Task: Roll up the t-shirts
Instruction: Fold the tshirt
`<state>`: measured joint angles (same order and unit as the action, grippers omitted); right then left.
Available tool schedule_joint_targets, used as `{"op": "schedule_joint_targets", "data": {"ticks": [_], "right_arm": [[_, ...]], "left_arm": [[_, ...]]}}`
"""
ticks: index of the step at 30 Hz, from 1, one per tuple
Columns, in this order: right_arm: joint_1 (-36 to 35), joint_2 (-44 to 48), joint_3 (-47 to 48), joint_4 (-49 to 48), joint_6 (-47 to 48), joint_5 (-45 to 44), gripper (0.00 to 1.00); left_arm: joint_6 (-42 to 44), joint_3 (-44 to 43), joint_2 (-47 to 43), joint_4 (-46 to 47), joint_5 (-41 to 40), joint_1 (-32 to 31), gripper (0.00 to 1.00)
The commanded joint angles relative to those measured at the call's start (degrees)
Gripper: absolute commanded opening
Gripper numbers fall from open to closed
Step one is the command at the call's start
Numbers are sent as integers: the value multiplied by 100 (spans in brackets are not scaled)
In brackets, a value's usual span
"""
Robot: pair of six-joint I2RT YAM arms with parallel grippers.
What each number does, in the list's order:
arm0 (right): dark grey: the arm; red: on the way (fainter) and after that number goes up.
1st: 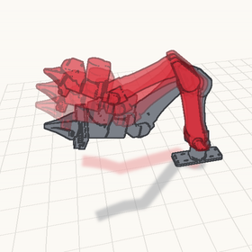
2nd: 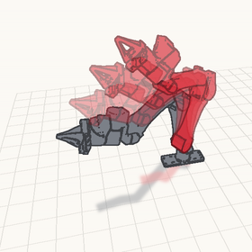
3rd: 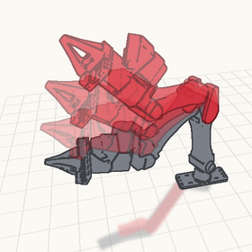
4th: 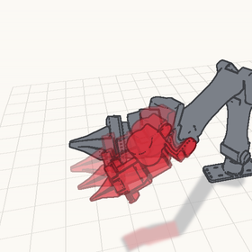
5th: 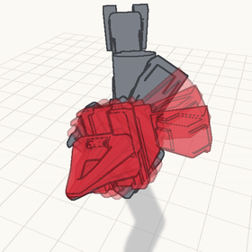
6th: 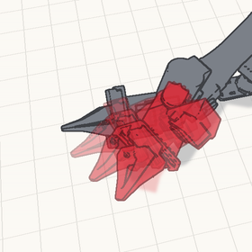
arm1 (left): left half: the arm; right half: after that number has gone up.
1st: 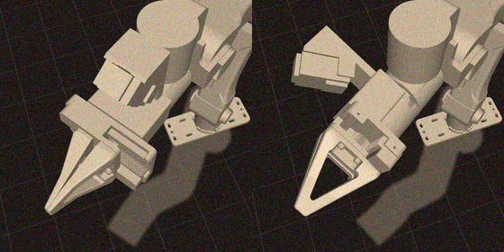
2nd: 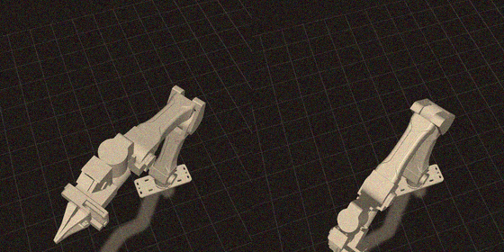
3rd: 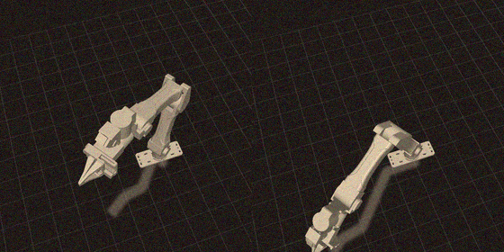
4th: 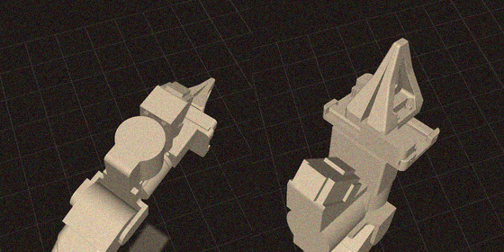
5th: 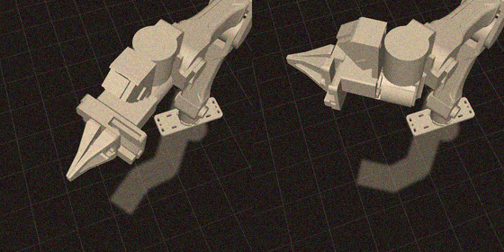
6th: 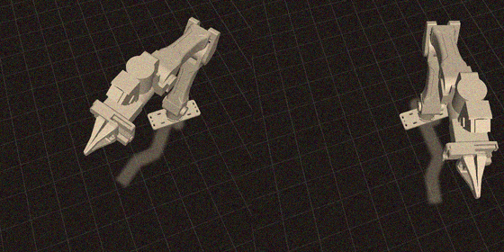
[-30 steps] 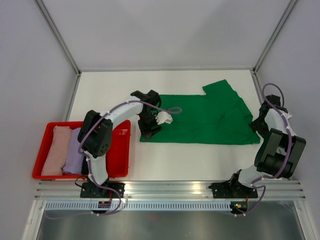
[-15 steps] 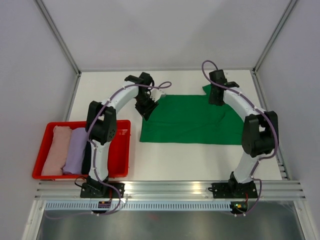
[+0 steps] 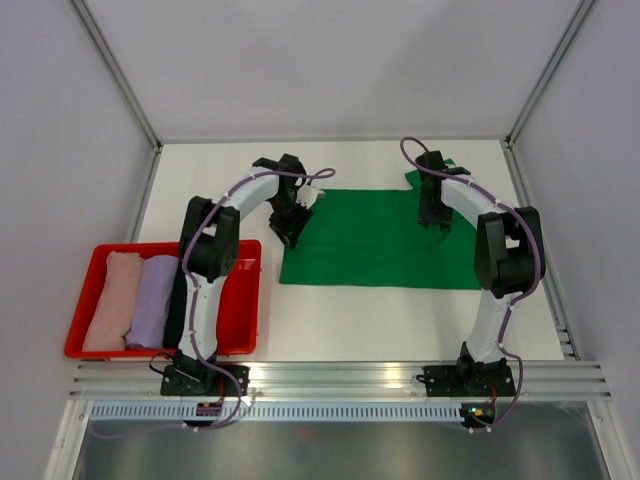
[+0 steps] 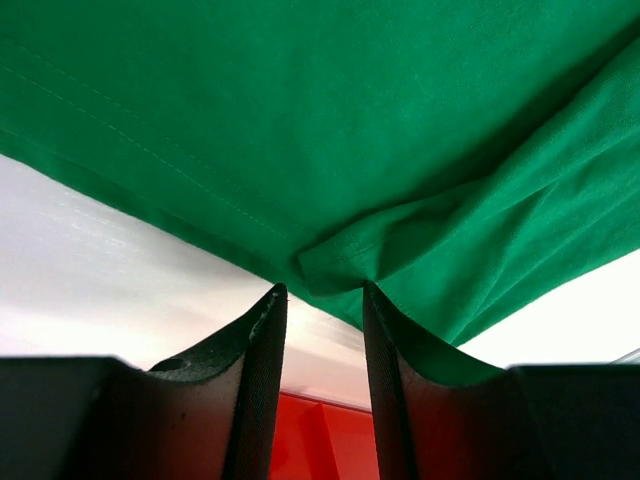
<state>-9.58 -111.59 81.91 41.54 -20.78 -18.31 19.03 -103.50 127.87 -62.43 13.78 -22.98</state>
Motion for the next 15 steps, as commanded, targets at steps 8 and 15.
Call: {"op": "schedule_joint_targets", "data": {"ticks": [8,15], "right_arm": [[211,-100,-368,-365,-41,-121,43],[369,93,-799,-708,-137,107,39]], "left_arm": [[-391,49,97,91,221,-13,41],[-619,120,133,117,98,-4,40]]}}
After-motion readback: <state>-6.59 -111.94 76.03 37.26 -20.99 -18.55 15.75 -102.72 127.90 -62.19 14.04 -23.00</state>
